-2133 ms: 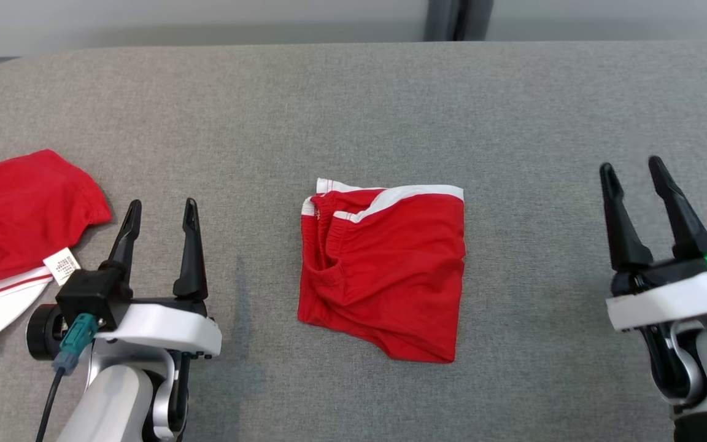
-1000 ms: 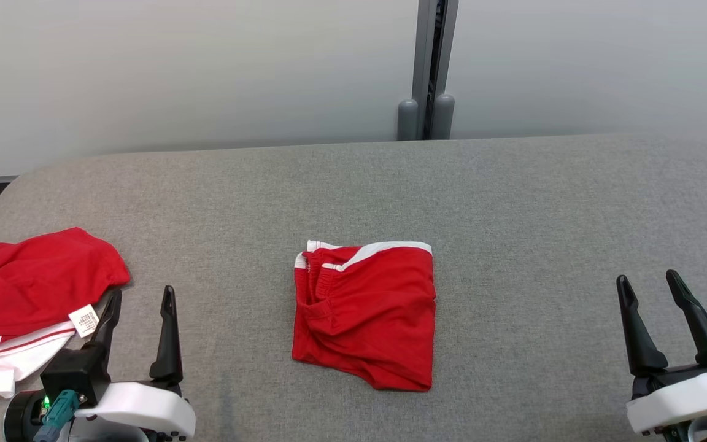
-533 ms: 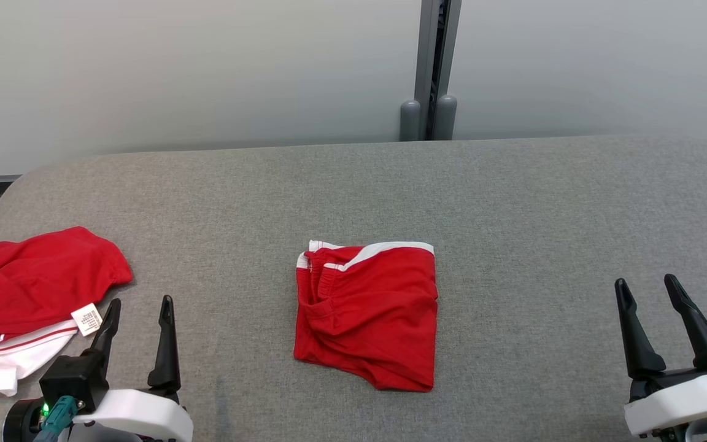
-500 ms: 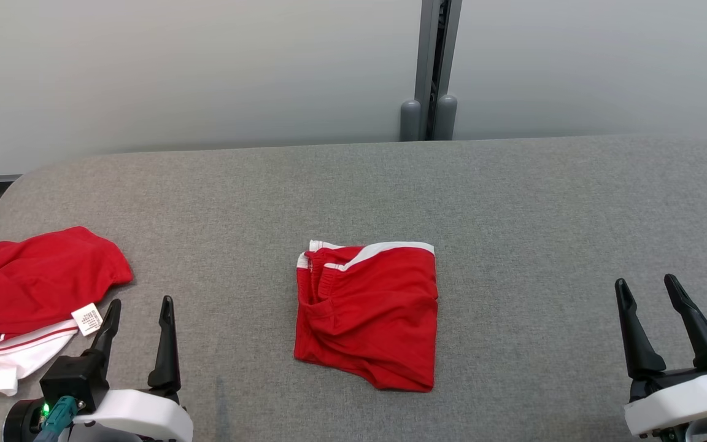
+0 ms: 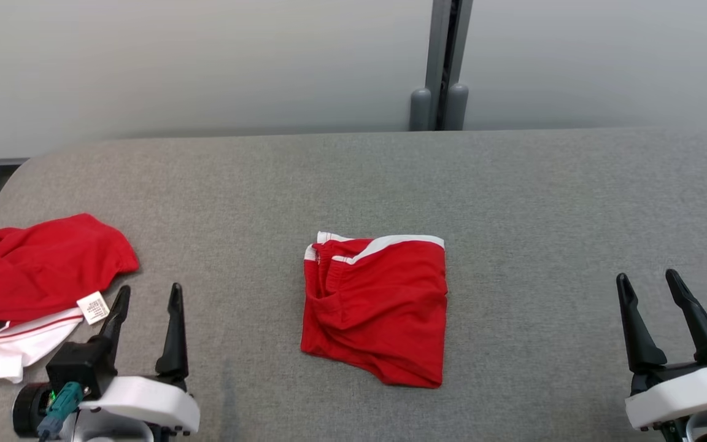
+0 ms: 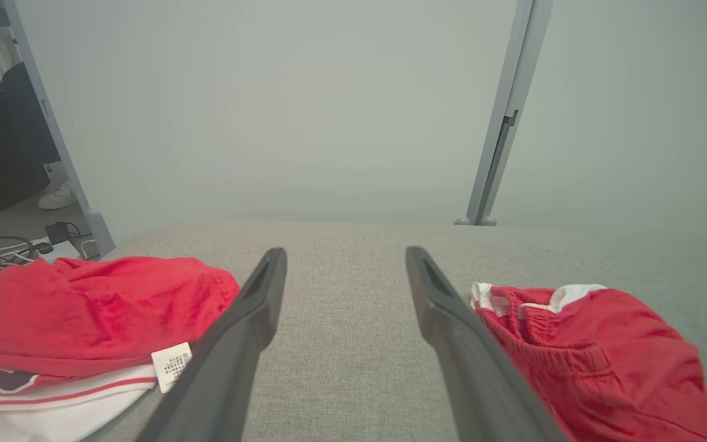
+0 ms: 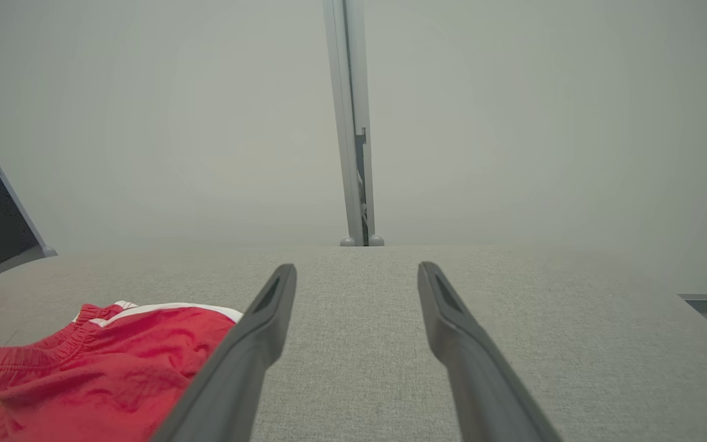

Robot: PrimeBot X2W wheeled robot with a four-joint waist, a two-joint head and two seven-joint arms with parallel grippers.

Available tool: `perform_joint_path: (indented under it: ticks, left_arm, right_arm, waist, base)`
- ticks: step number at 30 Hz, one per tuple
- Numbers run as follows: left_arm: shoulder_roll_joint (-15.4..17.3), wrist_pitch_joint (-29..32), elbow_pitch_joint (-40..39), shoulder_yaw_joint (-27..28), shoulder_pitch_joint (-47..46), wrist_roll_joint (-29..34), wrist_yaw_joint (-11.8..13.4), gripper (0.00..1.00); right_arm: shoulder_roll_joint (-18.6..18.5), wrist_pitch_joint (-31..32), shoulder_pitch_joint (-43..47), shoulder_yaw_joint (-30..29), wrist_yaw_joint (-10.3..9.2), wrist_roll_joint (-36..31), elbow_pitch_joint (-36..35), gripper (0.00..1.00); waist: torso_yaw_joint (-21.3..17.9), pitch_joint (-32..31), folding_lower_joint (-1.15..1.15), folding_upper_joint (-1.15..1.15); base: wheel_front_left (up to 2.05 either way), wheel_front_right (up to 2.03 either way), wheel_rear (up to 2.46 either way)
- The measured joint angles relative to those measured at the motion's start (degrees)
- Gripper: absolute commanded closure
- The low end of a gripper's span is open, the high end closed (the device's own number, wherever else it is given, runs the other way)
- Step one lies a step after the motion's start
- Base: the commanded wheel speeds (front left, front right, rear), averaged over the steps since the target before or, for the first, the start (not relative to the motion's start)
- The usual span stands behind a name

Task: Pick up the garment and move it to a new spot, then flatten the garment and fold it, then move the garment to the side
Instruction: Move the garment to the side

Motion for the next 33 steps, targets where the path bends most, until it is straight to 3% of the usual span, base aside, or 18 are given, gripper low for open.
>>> perform_joint_path:
  ticks: [9, 19, 28, 29, 31, 32, 33]
  left_arm:
    - [-2.2, -1.1, 1.0, -2.3, -6.6, 0.8, -2.2, 0.0]
    - [-5.5, -2.6, 5.3, -3.4, -11.9, 1.8, -4.3, 0.0]
    - [-7.5, -3.1, 8.0, -3.3, -13.3, 2.5, -5.9, 0.0]
    - [-7.7, -3.1, 8.2, -3.3, -13.3, 2.6, -6.0, 0.0]
    - [-7.8, -3.1, 8.4, -3.0, -13.3, 2.7, -6.2, 0.0]
    - [-7.9, -3.1, 8.5, -2.8, -13.3, 2.8, -6.3, 0.0]
    - [-8.0, -3.1, 8.5, -2.6, -13.4, 3.0, -6.4, 0.0]
  right_arm:
    - [-1.8, 0.7, -4.9, 3.9, 0.0, 1.6, 4.8, 0.0]
    - [-2.5, 3.0, -12.2, 16.8, 0.0, 6.5, 14.3, 0.0]
    - [-2.7, 8.9, -16.3, 24.6, 0.0, 13.9, 21.3, 0.02]
    - [-2.9, 9.5, -16.6, 25.1, 0.0, 15.0, 21.4, 0.2]
    - [-3.4, 10.7, -17.3, 26.1, 0.0, 16.3, 21.7, 0.88]
    - [-3.6, 11.3, -17.7, 26.8, 0.0, 17.2, 21.8, 1.0]
    - [-3.9, 11.4, -17.8, 27.3, 0.0, 17.6, 21.8, 1.0]
  waist:
    - [3.5, 4.7, 0.0, 0.0]
    - [9.2, 10.3, 0.0, 0.0]
    - [11.2, 11.9, 0.0, 0.0]
    - [11.2, 11.9, 0.0, 0.0]
    - [11.2, 11.8, 0.0, 0.0]
    - [11.2, 11.8, 0.0, 0.0]
    - [11.2, 11.8, 0.0, 0.0]
  base:
    - [0.0, 0.0, 0.0]
    - [0.0, 0.0, 0.0]
    - [0.0, 0.0, 0.0]
    - [0.0, 0.0, 0.0]
    - [0.0, 0.0, 0.0]
    - [0.0, 0.0, 0.0]
    - [0.0, 0.0, 0.0]
